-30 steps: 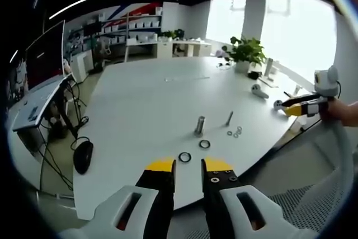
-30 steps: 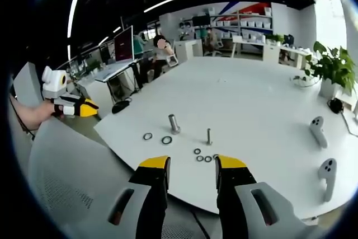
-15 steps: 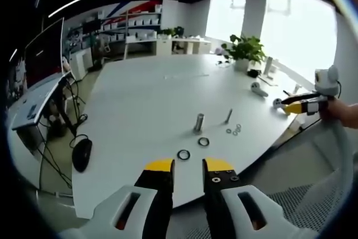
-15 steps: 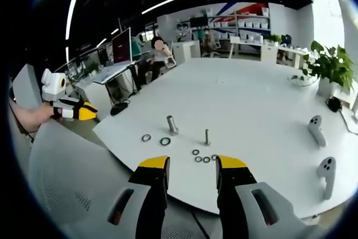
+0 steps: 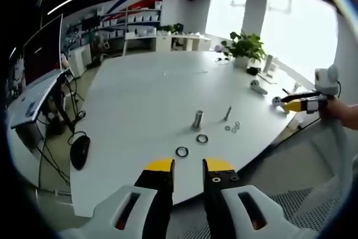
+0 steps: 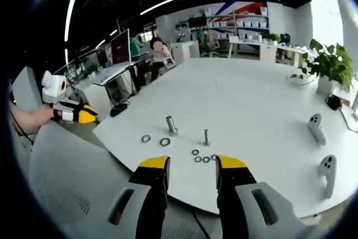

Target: Place the washer onto the threaded stud by aligning its center hole with the stud, sliding it down to the base, and recovering from edge contact or off-axis alignment until the washer reaches the visible bottom stop.

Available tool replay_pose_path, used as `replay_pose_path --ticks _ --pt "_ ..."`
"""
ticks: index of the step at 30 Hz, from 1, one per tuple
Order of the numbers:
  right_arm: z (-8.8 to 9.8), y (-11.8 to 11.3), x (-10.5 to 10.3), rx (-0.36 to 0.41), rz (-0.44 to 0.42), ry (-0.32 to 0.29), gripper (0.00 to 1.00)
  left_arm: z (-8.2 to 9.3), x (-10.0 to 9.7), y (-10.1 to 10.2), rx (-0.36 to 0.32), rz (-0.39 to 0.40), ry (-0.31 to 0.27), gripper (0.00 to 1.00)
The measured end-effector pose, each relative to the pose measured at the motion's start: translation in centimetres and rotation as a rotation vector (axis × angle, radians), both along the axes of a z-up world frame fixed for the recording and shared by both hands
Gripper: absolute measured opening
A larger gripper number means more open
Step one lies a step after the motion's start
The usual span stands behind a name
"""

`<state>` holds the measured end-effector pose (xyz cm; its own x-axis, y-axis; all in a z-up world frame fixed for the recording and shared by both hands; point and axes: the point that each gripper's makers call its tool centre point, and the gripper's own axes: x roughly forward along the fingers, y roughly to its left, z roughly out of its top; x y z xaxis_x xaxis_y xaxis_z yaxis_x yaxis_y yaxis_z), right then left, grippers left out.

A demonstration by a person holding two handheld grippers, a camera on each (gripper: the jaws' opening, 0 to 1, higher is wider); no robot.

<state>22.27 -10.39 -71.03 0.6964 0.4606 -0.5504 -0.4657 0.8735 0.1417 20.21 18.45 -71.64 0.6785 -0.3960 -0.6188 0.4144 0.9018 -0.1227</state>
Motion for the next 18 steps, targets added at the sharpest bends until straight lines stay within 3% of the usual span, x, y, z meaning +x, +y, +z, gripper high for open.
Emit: replay_pose_path --ticks 18 --pt "-0.04 0.0 0.0 0.0 -0.005 0.006 0.35 -0.36 -0.38 -0.6 -0.002 -0.045 0.03 0.19"
